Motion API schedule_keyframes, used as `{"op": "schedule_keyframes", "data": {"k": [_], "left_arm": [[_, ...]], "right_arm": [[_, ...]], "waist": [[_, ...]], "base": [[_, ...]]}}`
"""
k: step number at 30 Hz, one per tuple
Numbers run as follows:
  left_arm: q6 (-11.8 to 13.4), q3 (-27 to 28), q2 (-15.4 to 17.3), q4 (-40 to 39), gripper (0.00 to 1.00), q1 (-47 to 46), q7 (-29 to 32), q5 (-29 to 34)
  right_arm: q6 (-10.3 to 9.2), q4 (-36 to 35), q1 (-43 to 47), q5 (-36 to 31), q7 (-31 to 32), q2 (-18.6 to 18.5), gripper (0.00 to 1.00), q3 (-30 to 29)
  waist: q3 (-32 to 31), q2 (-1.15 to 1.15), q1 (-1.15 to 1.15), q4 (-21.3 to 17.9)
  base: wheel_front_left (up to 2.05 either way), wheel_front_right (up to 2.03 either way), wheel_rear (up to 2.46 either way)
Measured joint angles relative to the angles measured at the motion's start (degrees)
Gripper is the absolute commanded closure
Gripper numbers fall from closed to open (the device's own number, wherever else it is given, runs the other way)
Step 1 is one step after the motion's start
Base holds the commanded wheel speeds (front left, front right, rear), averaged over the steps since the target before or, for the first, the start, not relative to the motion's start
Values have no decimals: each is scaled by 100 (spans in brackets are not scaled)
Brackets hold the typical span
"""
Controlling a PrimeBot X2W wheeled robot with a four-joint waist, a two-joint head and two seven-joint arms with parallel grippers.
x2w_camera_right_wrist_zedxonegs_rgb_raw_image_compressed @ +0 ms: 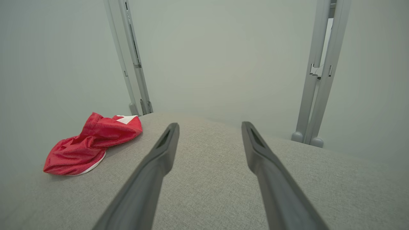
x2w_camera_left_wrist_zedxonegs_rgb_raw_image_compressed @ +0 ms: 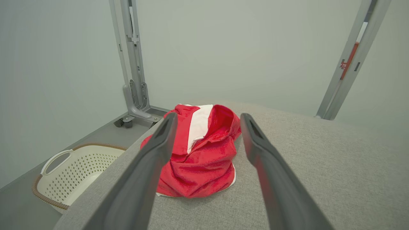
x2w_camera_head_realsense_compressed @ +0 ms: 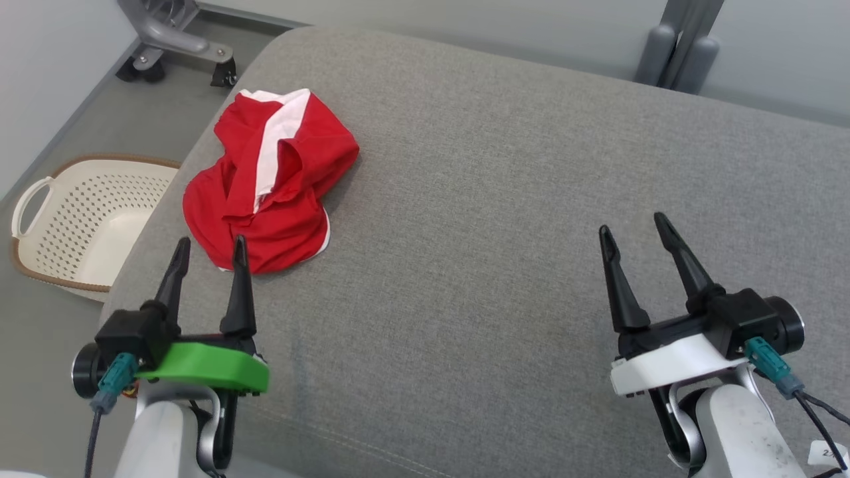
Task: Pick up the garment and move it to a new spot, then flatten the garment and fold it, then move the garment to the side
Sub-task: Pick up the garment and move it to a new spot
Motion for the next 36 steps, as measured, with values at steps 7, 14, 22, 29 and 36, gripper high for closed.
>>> {"op": "schedule_keyframes", "data": {"k": [7, 14, 22, 29, 36], "left_arm": [[-96, -175, 502, 1260, 0, -1144, 63, 94], [-125, -626, 896, 2441, 0, -2382, 363, 2], [-127, -1344, 1191, 3462, 0, -3216, 942, -613], [-130, -1818, 1365, 4121, 0, -3554, 1410, -1047], [-137, -2058, 1393, 4443, 100, -3689, 1232, -1338]], "right_arm": [[0, -210, -275, -387, 0, 0, 0, -243], [0, -260, -438, -611, 1, -2, 0, -246], [0, -282, -533, -679, 1, -3, 0, -226], [1, -291, -556, -677, 0, -1, 0, -196], [0, -275, -553, -675, 0, -3, 0, -204]], "waist": [[607, 0, 0, -200], [1187, 0, 0, -429], [1615, 0, 0, -764], [1791, 0, 0, -992], [1740, 0, 0, -1022]], "base": [[0, 0, 0], [0, 0, 0], [0, 0, 0], [0, 0, 0], [0, 0, 0]]}}
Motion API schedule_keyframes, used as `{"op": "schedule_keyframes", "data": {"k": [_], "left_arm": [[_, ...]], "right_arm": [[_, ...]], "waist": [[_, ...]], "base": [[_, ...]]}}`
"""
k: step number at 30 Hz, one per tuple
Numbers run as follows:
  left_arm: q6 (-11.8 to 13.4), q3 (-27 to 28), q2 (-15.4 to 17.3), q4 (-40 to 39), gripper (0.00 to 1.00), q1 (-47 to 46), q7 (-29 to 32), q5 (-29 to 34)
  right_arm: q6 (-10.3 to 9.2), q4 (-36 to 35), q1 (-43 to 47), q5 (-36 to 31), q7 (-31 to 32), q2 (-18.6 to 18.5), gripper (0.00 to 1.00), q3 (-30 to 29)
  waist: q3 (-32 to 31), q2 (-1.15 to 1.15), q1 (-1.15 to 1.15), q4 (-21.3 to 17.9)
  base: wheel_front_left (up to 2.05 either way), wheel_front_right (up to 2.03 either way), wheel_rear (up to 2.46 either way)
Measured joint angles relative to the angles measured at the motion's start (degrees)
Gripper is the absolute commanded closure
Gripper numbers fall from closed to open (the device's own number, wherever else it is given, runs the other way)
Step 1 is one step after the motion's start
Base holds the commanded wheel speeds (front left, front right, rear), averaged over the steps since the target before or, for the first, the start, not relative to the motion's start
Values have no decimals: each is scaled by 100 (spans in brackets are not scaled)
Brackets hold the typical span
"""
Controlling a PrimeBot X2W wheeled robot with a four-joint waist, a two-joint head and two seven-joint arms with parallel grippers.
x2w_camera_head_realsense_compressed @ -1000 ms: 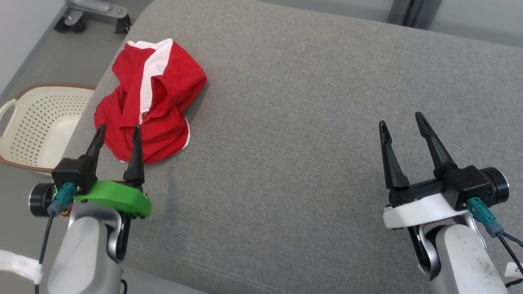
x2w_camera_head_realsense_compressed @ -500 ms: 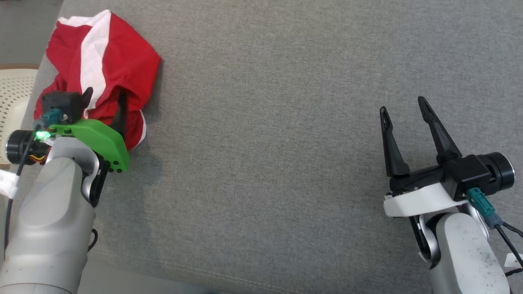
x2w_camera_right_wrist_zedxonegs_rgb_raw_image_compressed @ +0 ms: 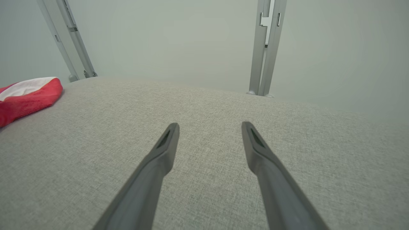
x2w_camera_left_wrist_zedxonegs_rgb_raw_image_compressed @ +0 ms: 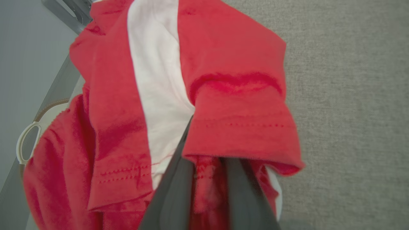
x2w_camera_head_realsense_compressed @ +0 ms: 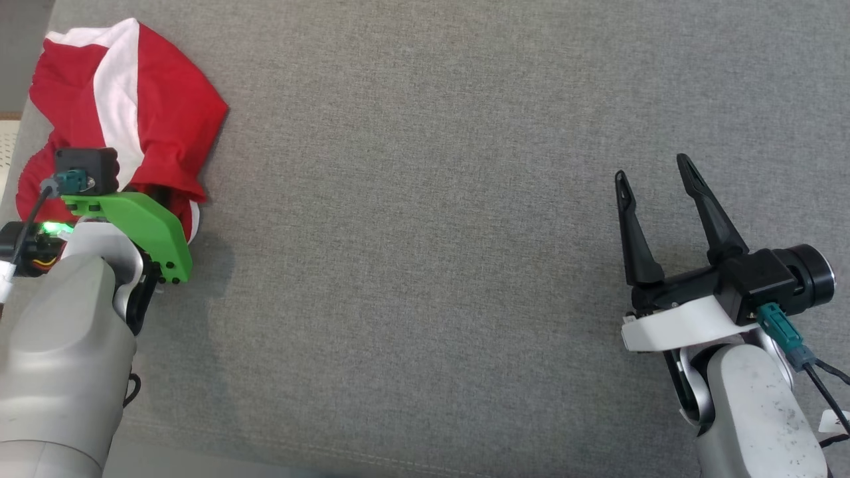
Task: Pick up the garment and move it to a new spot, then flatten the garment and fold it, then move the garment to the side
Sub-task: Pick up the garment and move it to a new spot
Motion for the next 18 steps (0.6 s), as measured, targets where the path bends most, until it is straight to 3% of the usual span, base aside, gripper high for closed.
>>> {"op": "schedule_keyframes", "data": {"k": [10, 18], "left_arm": [[0, 32, 109, -46, 100, -82, -1069, -156], [0, 18, -44, -1260, 100, 214, -1196, -337]], "right_arm": [[0, 88, 26, 168, 1, 0, 0, -3], [0, 127, 188, 393, 0, -1, 0, -48]], "waist": [[-393, 0, 0, 37], [-921, 0, 0, 29]], "base": [[0, 0, 0], [0, 0, 0]]}}
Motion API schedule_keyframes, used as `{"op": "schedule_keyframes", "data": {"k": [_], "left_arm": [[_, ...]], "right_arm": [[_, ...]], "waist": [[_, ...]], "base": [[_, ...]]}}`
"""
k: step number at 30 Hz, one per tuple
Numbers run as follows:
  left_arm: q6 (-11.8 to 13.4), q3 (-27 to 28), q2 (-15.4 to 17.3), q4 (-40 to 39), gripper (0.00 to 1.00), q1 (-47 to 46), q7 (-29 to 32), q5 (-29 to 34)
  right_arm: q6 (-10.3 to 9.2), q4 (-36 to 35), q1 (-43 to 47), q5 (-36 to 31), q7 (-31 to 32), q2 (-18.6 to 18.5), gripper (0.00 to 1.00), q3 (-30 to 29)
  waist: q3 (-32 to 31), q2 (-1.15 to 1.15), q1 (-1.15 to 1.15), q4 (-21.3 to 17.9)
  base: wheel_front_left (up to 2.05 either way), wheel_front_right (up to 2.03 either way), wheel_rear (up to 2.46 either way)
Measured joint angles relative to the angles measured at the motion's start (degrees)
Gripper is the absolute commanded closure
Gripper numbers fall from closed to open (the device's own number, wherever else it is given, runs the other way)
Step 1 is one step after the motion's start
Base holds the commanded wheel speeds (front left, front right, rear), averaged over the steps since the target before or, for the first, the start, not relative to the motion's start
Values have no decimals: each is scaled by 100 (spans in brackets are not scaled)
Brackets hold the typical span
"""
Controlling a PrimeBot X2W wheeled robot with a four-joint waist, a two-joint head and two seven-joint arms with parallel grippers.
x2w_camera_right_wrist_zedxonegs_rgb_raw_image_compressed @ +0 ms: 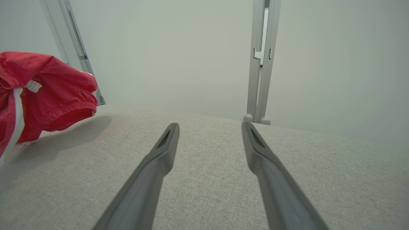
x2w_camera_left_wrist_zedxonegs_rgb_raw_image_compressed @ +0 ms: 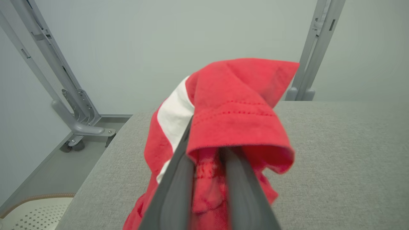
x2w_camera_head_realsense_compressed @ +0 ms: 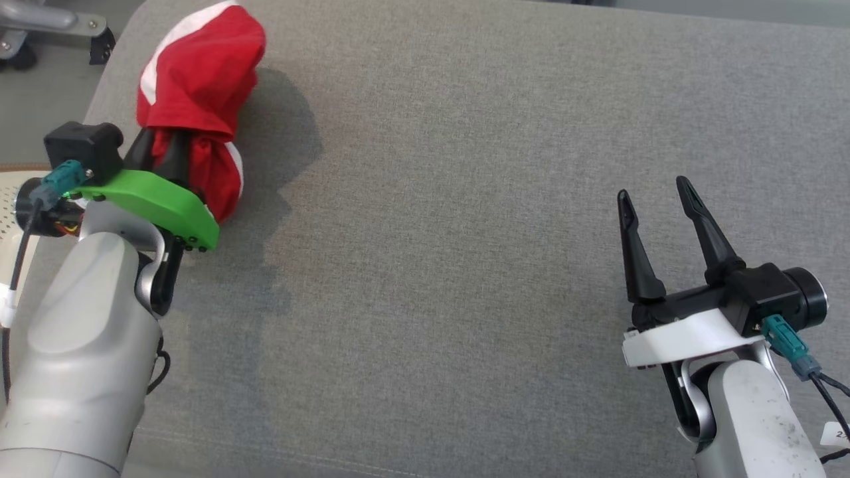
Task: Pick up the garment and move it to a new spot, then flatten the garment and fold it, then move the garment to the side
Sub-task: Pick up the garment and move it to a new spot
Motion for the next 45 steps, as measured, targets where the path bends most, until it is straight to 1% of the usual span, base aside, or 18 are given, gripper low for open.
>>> {"op": "schedule_keyframes", "data": {"k": [4, 7, 12, 18, 22, 23, 24, 25, 31, 34, 40, 45], "left_arm": [[19, -164, -132, -649, 100, 253, 18, 45], [58, -338, -280, -1105, 100, 409, 210, 85], [250, -643, -591, -1790, 100, 596, 577, 144], [437, -1001, -905, -2158, 100, 619, 871, 324], [506, -1169, -1084, -2098, 100, 567, 971, 367], [522, -1198, -1102, -2043, 79, 534, 978, 383], [536, -1237, -1121, -1965, 31, 487, 993, 415], [541, -1282, -1135, -1878, 0, 443, 992, 458], [467, -1435, -1265, -1562, 0, 364, 779, 494], [413, -1456, -1274, -1466, 0, 370, 636, 458], [423, -1303, -1172, -1412, 0, 496, 300, 343], [568, -1074, -888, -1580, 0, 739, 103, 319]], "right_arm": [[1, -1, 48, 114, 1, 1, 0, 54], [0, -22, 56, 182, 0, 1, 0, 68], [0, -38, 51, 276, 1, 0, 0, 102], [0, -111, -7, 397, 1, -2, 0, 144], [0, -127, -80, 524, 0, -2, 0, 205], [0, -130, -82, 553, 0, -2, 0, 223], [0, -130, -83, 586, 0, -2, 0, 224], [0, -131, -87, 621, 0, -3, 0, 221], [0, -152, -57, 713, 0, -7, 0, 135], [0, -138, -36, 711, 0, -9, 0, 101], [0, -111, 16, 583, 1, -2, 0, 122], [0, -53, 70, 468, 0, -2, 0, 132]], "waist": [[-252, 0, 0, -57], [-362, 0, 0, -177], [-440, 0, 0, -494], [-394, 0, 0, -997], [-318, 0, 0, -1388], [-299, 0, 0, -1478], [-276, 0, 0, -1587], [-252, 0, 0, -1700], [-124, 0, 0, -2236], [-79, 0, 0, -2350], [-93, 0, 0, -2178], [-216, 0, 0, -1858]], "base": [[0, 0, 0], [0, 0, 0], [0, 0, 0], [0, 0, 0], [0, 0, 0], [0, 0, 0], [0, 0, 0], [0, 0, 0], [0, 0, 0], [0, 0, 0], [0, 0, 0], [0, 0, 0]]}}
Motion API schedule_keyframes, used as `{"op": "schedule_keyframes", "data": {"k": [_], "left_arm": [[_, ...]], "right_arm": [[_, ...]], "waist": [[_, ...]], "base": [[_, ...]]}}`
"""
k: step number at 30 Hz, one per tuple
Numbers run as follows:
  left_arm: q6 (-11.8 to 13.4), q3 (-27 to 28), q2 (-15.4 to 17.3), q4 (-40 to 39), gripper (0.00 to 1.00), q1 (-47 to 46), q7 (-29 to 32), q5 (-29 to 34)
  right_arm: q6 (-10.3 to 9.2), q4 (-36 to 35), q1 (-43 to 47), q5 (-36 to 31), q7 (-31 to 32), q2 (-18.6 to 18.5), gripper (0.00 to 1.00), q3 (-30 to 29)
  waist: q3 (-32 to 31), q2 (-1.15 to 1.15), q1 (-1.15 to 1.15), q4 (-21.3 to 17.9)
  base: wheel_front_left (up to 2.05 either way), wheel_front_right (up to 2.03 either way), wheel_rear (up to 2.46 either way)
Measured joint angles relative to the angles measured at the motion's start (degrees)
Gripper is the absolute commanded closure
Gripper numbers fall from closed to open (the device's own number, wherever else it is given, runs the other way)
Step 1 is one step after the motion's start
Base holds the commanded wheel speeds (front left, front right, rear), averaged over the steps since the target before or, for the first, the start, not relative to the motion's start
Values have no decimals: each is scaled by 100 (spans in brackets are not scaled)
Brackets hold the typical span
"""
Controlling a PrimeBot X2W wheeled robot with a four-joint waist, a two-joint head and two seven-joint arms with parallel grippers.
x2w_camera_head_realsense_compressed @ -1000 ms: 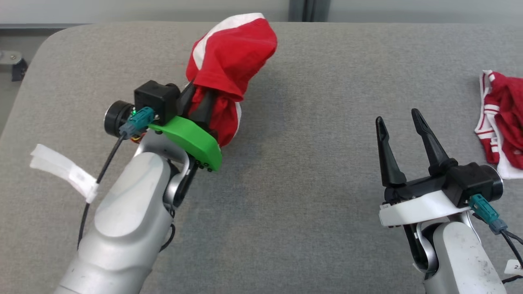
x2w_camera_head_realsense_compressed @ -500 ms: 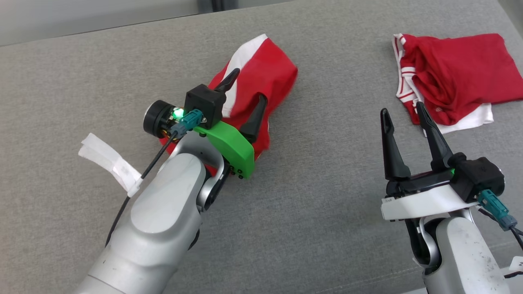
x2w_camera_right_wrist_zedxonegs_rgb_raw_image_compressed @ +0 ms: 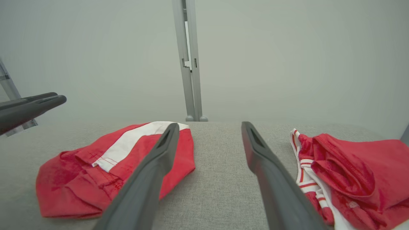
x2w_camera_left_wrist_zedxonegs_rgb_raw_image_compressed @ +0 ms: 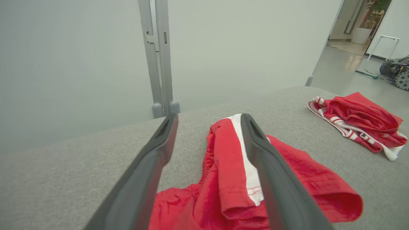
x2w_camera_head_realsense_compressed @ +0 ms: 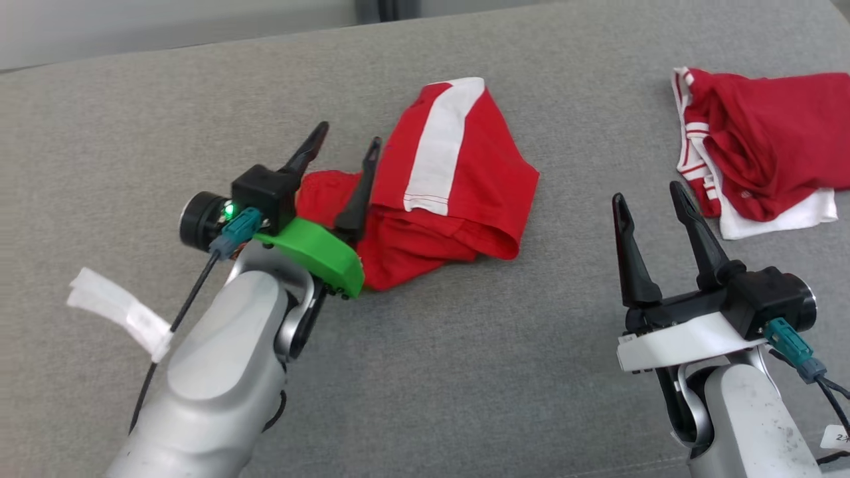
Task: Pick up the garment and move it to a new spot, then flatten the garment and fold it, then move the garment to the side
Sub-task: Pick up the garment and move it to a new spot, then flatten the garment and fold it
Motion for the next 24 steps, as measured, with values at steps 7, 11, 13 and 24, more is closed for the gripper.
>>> {"op": "schedule_keyframes", "data": {"k": [7, 11, 13, 24], "left_arm": [[90, 407, 336, -445, 0, 840, -103, -124], [151, 717, 380, -783, 0, 1461, -126, -103], [166, 877, 327, -969, 0, 1780, -126, -43], [-23, 1604, -263, -1599, 0, 2911, -129, 591]], "right_arm": [[0, 78, 157, -58, 0, 1, 0, -5], [0, 143, 250, -66, 1, 2, 0, 9], [0, 170, 299, -65, 1, 2, 0, 25], [0, 375, 467, -65, 0, 2, 0, 75]], "waist": [[-304, 0, 0, 523], [-479, 0, 0, 753], [-567, 0, 0, 835], [-910, 0, 0, 1193]], "base": [[0, 0, 0], [0, 0, 0], [0, 0, 0], [0, 0, 0]]}}
